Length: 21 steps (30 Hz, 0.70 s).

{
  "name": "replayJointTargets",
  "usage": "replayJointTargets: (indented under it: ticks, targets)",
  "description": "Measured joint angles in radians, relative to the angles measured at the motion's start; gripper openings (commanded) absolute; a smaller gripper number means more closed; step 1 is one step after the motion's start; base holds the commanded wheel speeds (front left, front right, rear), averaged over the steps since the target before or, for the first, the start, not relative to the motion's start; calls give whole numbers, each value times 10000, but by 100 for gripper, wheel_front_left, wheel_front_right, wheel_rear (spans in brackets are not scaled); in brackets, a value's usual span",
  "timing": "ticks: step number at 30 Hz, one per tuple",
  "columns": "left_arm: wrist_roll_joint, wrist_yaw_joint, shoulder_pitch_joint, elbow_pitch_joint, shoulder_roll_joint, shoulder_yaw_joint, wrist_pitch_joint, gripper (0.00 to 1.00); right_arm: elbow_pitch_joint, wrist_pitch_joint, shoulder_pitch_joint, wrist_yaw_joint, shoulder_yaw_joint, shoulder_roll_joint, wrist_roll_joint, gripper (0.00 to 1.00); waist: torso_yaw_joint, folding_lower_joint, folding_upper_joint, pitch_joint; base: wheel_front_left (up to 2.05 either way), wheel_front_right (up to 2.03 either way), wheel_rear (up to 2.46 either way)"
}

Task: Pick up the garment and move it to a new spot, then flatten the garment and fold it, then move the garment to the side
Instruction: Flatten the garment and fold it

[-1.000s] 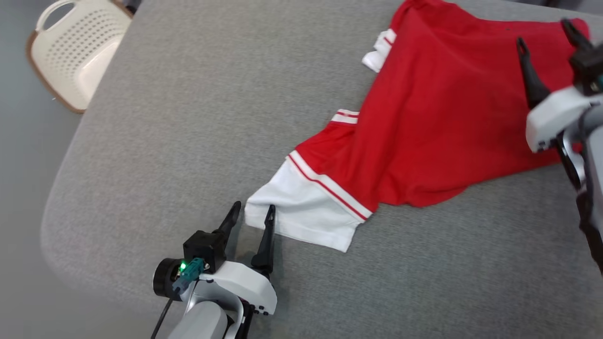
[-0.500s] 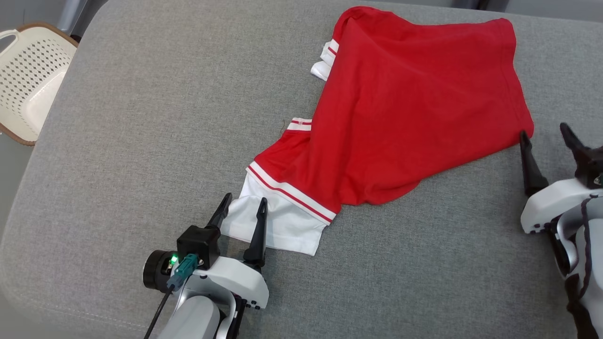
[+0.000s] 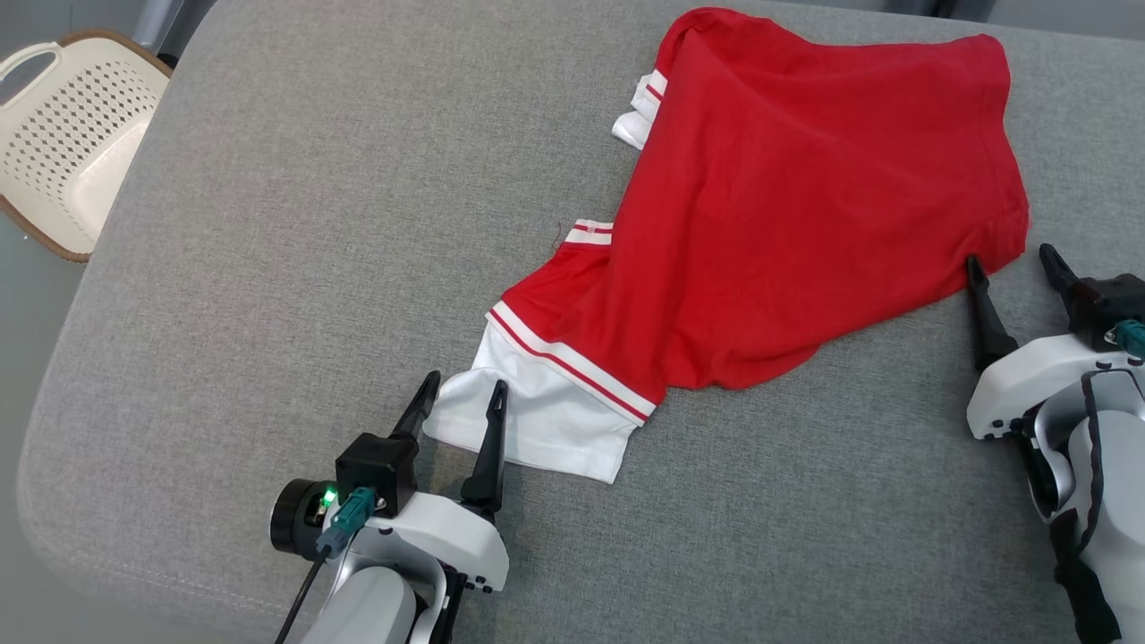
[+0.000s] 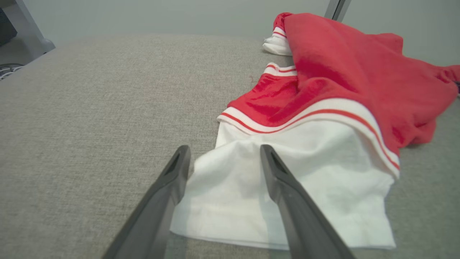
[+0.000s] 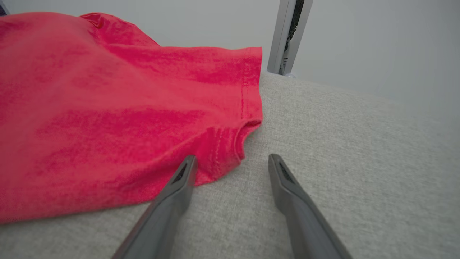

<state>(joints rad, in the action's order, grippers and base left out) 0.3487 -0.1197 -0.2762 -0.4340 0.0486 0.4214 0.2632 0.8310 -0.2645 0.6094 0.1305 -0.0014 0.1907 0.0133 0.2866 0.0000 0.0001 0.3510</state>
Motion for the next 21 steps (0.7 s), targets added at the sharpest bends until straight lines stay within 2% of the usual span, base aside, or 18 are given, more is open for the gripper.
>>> replayJointTargets:
  ticks: [2, 3, 4, 7, 14, 21]
  targets:
    - [0, 2, 0, 0, 2, 2, 0, 100, 242, 0, 134, 0, 67, 4, 105, 100, 52, -1, 0, 27, 0, 0, 0]
    - [0, 2, 0, 0, 0, 2, 0, 100, 343, -2, 199, 0, 104, -2, 173, 89, 73, 0, 0, 36, 0, 0, 0]
    - [0, 2, 0, 0, 0, 2, 0, 100, 447, -2, 267, -2, 153, -10, 261, 58, 91, 0, 0, 45, 0, 0, 0]
    - [0, 2, 0, -4, 0, -19, 0, 100, 571, -2, 425, -2, 435, -8, 428, 0, 128, -1, 0, 49, 0, 0, 0]
    - [-71, 0, 83, -44, 4, -219, 0, 100, 138, 2, 272, 0, 702, -146, 1009, 0, -18, 0, 0, -214, 0, 0, 0]
    - [-299, 140, 490, -249, -2, -466, 2, 100, -1505, 4, -732, 2, 813, -606, 1647, 0, -637, 0, 0, -900, 0, 0, 0]
